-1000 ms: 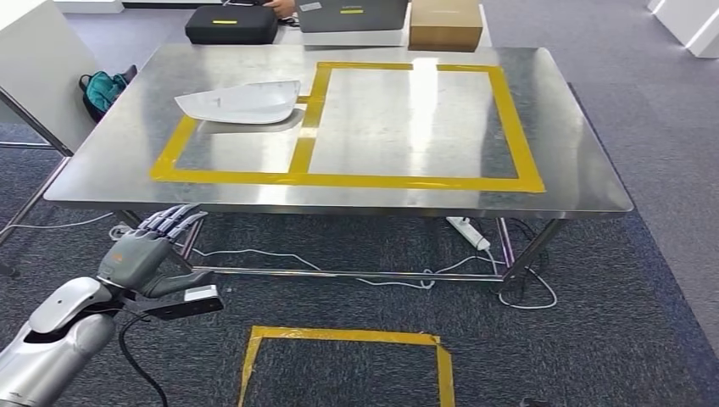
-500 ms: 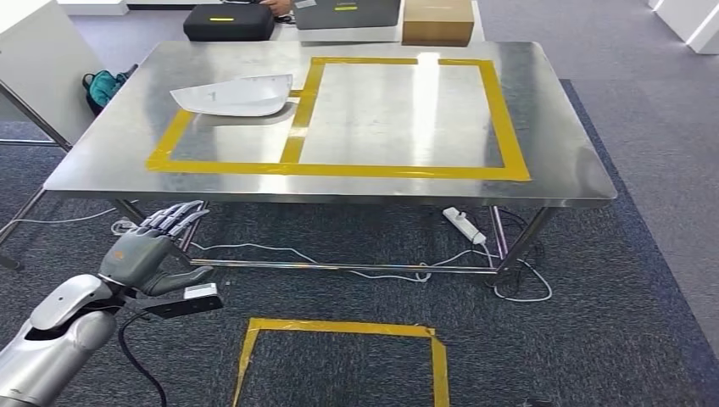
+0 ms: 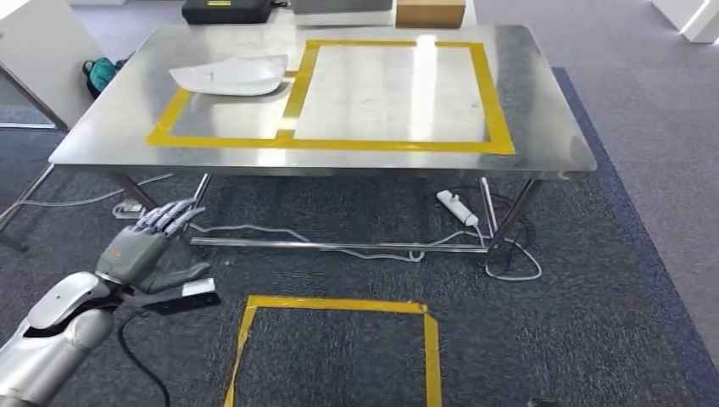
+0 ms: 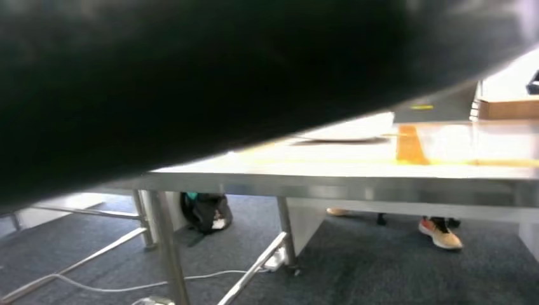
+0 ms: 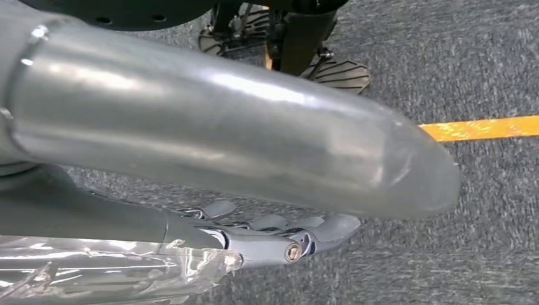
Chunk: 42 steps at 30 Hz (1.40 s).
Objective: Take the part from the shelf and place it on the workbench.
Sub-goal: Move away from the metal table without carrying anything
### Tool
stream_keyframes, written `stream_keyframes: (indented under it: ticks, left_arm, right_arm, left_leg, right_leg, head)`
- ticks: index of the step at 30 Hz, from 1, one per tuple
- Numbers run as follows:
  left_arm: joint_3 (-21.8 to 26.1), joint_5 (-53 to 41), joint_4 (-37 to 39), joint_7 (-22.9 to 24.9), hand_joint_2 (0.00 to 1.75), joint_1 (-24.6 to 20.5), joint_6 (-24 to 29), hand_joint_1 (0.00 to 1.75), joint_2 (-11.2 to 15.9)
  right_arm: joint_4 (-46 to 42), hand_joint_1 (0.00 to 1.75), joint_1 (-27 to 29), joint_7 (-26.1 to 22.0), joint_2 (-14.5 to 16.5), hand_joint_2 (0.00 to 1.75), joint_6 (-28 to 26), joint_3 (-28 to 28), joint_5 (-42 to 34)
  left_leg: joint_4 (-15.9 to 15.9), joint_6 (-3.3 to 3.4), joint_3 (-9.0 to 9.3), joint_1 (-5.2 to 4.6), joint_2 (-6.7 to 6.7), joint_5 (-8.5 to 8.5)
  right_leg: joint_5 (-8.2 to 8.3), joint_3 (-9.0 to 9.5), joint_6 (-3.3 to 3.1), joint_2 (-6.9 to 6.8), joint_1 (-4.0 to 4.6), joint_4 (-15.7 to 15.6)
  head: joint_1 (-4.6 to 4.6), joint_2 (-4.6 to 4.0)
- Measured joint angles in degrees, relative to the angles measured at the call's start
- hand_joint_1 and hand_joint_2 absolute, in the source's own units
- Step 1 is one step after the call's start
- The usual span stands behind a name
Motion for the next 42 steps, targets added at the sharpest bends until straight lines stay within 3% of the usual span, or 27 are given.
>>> stream_keyframes:
  ticks: [2,3,5,7,8,9,11,13,14,15,17,19,22,23,24,25,27,29,30,32,33,35,37,38,39,40,42]
  left_arm:
    - [0.0,0.0,0.0,0.0,0.00,0.0,0.0,0.00,-0.1]
    - [0.0,0.0,0.1,0.0,0.00,0.0,0.0,0.00,-0.1]
    - [-0.1,0.0,0.1,0.0,0.00,0.1,0.0,0.00,-0.2]
    - [-0.1,0.0,0.1,0.0,0.00,0.3,0.0,0.00,-0.3]
    - [-0.1,0.0,0.2,0.0,0.00,0.4,0.0,0.00,-0.3]
    - [-0.1,0.0,0.3,0.0,0.00,0.5,0.0,0.00,-0.3]
    - [-0.1,0.0,0.3,0.0,0.00,0.7,0.0,0.00,-0.4]
    - [0.0,0.0,0.3,0.0,0.00,0.7,0.0,0.00,-0.3]
    - [0.0,0.0,0.3,0.0,0.00,0.7,0.1,0.00,-0.3]
    - [0.1,0.1,0.3,0.0,0.00,0.7,0.1,0.00,-0.3]
    - [0.1,0.1,0.4,0.0,0.00,0.7,0.1,0.00,-0.2]
    - [0.1,0.1,0.4,0.0,0.00,0.8,0.1,0.00,-0.2]
    - [0.1,0.2,0.4,0.0,0.00,1.1,0.1,0.00,-0.1]
    - [0.1,0.2,0.4,0.1,0.00,1.2,0.1,0.00,-0.1]
    - [0.1,0.3,0.4,0.1,0.00,1.4,0.1,0.00,-0.1]
    - [0.1,0.3,0.4,0.1,0.00,1.5,0.1,0.00,-0.1]
    - [0.2,0.4,0.4,0.1,0.00,1.5,0.1,0.00,-0.1]
    - [0.4,0.4,0.4,0.1,0.00,1.4,0.2,0.00,-0.1]
    - [0.5,0.5,0.4,0.1,0.00,1.4,0.2,0.00,-0.1]
    - [0.6,0.6,0.4,0.1,0.00,1.5,0.2,0.00,-0.1]
    - [0.6,0.7,0.4,0.1,0.00,1.6,0.2,0.00,-0.1]
    - [0.7,0.8,0.4,0.1,0.00,1.7,0.2,0.00,-0.1]
    - [0.7,0.8,0.4,0.1,0.00,1.9,0.2,0.00,-0.1]
    - [0.8,0.8,0.4,0.1,0.00,2.0,0.2,0.00,-0.1]
    - [0.8,0.8,0.4,0.1,0.00,2.1,0.2,0.00,-0.1]
    - [0.8,0.8,0.4,0.2,0.00,2.3,0.2,0.00,-0.1]
    - [0.9,0.7,0.4,0.3,0.00,2.3,0.2,0.00,-0.1]
  right_arm:
    - [0.0,0.00,0.1,0.0,0.0,0.00,0.1,-0.1,0.0]
    - [0.0,0.00,0.2,0.0,0.0,0.00,0.1,-0.2,0.0]
    - [0.0,0.00,0.3,0.1,-0.1,0.00,0.0,-0.3,0.0]
    - [-0.1,0.00,0.3,0.2,-0.1,0.00,-0.1,-0.3,0.1]
    - [-0.1,0.00,0.2,0.2,-0.2,0.00,-0.2,-0.3,0.1]
    - [-0.1,0.00,0.2,0.2,-0.2,0.00,-0.2,-0.3,0.2]
    - [-0.1,0.00,0.2,0.3,-0.3,0.00,-0.3,-0.3,0.2]
    - [-0.2,0.00,0.0,0.3,-0.3,0.00,-0.4,-0.3,0.3]
    - [-0.2,0.00,-0.1,0.3,-0.3,0.00,-0.4,-0.3,0.3]
    - [-0.2,0.00,-0.2,0.4,-0.3,0.00,-0.4,-0.3,0.3]
    - [-0.2,0.00,-0.1,0.4,-0.3,0.00,-0.4,-0.3,0.3]
    - [-0.3,0.00,-0.1,0.4,-0.4,0.00,-0.4,-0.3,0.3]
    - [-0.3,0.00,-0.1,0.4,-0.4,0.00,-0.5,-0.3,0.3]
    - [-0.3,0.00,0.0,0.4,-0.4,0.00,-0.5,-0.3,0.3]
    - [-0.3,0.00,0.1,0.5,-0.4,0.00,-0.5,-0.3,0.3]
    - [-0.3,0.00,0.1,0.5,-0.4,0.00,-0.5,-0.3,0.3]
    - [-0.3,0.00,0.2,0.6,-0.4,0.00,-0.5,-0.3,0.3]
    - [-0.3,0.00,0.1,0.6,-0.4,0.00,-0.6,-0.3,0.3]
    - [-0.3,0.00,0.1,0.6,-0.4,0.00,-0.6,-0.3,0.3]
    - [-0.3,0.00,0.3,0.7,-0.4,0.00,-0.6,-0.3,0.4]
    - [-0.3,0.00,0.4,0.7,-0.4,0.00,-0.5,-0.3,0.4]
    - [-0.3,0.00,0.6,0.7,-0.4,0.00,-0.5,-0.3,0.4]
    - [-0.3,0.00,0.5,0.8,-0.3,0.00,-0.5,-0.3,0.4]
    - [-0.3,0.00,0.5,0.8,-0.3,0.00,-0.4,-0.3,0.4]
    - [-0.3,0.00,0.6,0.8,-0.4,0.00,-0.4,-0.3,0.4]
    - [-0.3,0.00,0.6,0.8,-0.4,0.00,-0.4,-0.3,0.4]
    - [-0.4,0.00,0.6,0.8,-0.4,0.00,-0.4,-0.4,0.4]
  left_leg:
    - [-0.5,0.52,-0.58,-0.06,0.08,0.92]
    - [-0.6,0.94,-1.05,0.01,0.15,1.57]
    - [-0.8,1.56,-2.38,0.22,0.26,2.99]
    - [-0.7,1.75,-4.04,0.22,0.28,4.34]
    - [-0.6,1.71,-4.92,0.22,0.29,5.02]
    - [-0.6,1.61,-5.81,0.22,0.31,5.71]
    - [-0.4,1.26,-7.50,0.27,0.31,6.99]
    - [-0.1,0.70,-8.71,0.17,0.26,8.00]
    - [0.0,0.40,-9.01,0.10,0.25,8.50]
    - [0.1,0.10,-9.20,0.07,0.24,9.00]
    - [0.1,-0.52,-9.45,0.17,0.21,9.72]
    - [2.0,-1.19,-10.52,0.28,0.15,7.25]
    - [12.6,-1.91,-13.77,0.47,0.13,-0.84]
    - [15.7,-2.02,-14.28,0.51,0.13,-2.05]
    - [17.2,-2.04,-13.99,0.52,0.13,-2.03]
    - [16.4,-1.99,-12.57,0.54,0.13,-0.94]
    - [9.5,-1.74,-6.86,0.54,0.13,1.30]
    - [1.9,-1.21,-1.45,0.43,0.06,1.33]
    - [0.1,-0.89,-0.31,0.33,0.02,1.00]
    - [-0.4,-0.01,-0.70,0.22,0.06,1.49]
    - [-0.5,0.48,-1.13,0.25,0.11,1.93]
    - [-0.7,1.37,-2.19,0.39,0.20,3.08]
    - [-0.6,1.70,-3.51,0.29,0.19,4.15]
    - [-0.6,1.71,-4.18,0.23,0.20,4.67]
    - [-0.6,1.68,-4.81,0.17,0.22,5.18]
    - [-0.5,1.61,-5.38,0.13,0.22,5.64]
    - [-0.4,1.34,-6.19,0.10,0.21,6.38]
  right_leg:
    - [0.73,-0.20,0.72,-0.09,-0.17,-0.4]
    - [-0.32,-0.66,1.05,-0.15,-0.21,0.2]
    - [-5.48,-2.34,1.56,-0.30,-0.29,4.9]
    - [-10.45,-4.05,1.95,-0.38,-0.33,12.6]
    - [-11.05,-4.19,2.08,-0.38,-0.34,15.3]
    - [-10.36,-3.44,2.16,-0.39,-0.35,16.4]
    - [-7.57,1.15,2.20,-0.43,-0.44,12.5]
    - [-7.79,7.72,1.96,-0.36,-0.46,4.1]
    - [-8.55,9.60,1.69,-0.30,-0.42,1.1]
    - [-9.19,10.39,1.29,-0.21,-0.30,-0.5]
    - [-8.63,9.48,0.22,-0.26,-0.28,-0.8]
    - [-7.50,8.64,-0.89,-0.43,-0.44,-0.8]
    - [-5.36,6.34,-1.50,-0.52,-0.50,-0.7]
    - [-4.67,5.44,-1.46,-0.52,-0.49,-0.7]
    - [-4.00,4.55,-1.40,-0.52,-0.48,-0.7]
    - [-3.35,3.72,-1.30,-0.51,-0.50,-0.6]
    - [-2.08,2.30,-0.93,-0.46,-0.52,-0.6]
    - [-0.96,1.43,-0.32,-0.41,-0.40,-0.6]
    - [-0.41,1.24,0.02,-0.40,-0.36,-0.6]
    - [0.63,1.03,0.75,-0.39,-0.46,-1.0]
    - [0.30,0.64,1.09,-0.41,-0.54,-0.7]
    - [-3.33,-0.98,1.62,-0.44,-0.62,2.8]
    - [-8.66,-3.33,1.95,-0.48,-0.60,10.5]
    - [-10.04,-4.08,2.05,-0.48,-0.59,14.0]
    - [-10.18,-3.98,2.03,-0.48,-0.57,15.9]
    - [-9.37,-2.79,1.94,-0.48,-0.54,15.5]
    - [-7.27,2.76,1.49,-0.49,-0.47,8.7]
  head:
    - [-0.11,0.00]
    - [-0.05,0.00]
    - [0.19,0.00]
    - [0.39,0.00]
    - [0.39,0.00]
    - [0.40,0.00]
    - [0.40,0.00]
    - [0.38,0.00]
    - [0.36,0.00]
    - [0.34,0.00]
    - [0.37,0.00]
    - [0.24,0.00]
    - [-0.04,0.00]
    - [-0.04,0.00]
    - [-0.05,0.00]
    - [-0.05,0.00]
    - [-0.07,0.00]
    - [-0.01,0.00]
    - [-0.06,0.00]
    - [-0.12,0.00]
    - [-0.13,0.00]
    - [0.16,0.00]
    - [0.40,0.00]
    - [0.41,0.00]
    - [0.41,0.00]
    - [0.42,0.00]
    - [0.42,0.00]
